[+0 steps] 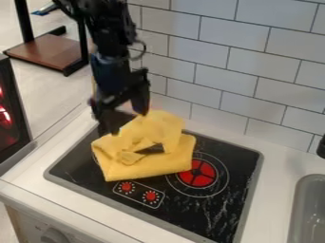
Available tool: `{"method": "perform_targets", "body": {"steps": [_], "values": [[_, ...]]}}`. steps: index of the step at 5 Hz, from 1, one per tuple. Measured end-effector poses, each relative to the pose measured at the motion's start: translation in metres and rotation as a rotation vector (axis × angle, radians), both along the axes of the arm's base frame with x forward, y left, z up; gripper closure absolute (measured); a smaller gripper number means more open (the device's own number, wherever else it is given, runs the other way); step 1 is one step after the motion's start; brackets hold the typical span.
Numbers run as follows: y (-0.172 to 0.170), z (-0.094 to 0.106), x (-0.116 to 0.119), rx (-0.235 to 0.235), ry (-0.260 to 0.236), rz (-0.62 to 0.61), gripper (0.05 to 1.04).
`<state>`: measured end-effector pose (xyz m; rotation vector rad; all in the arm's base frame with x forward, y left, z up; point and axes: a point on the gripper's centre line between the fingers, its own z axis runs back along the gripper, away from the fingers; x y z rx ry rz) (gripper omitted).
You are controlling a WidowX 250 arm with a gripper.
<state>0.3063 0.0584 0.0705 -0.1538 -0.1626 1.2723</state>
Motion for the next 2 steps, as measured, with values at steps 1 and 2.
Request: {"method": "perform_targets", "body": {"steps": [1,2], "values": [[0.01,0.0239,-0.0089,-0.011,-0.067,0.042,0.083],[0.0086,0.0307,-0.0169,-0.024,-0.076,0.01,0.083]]}}
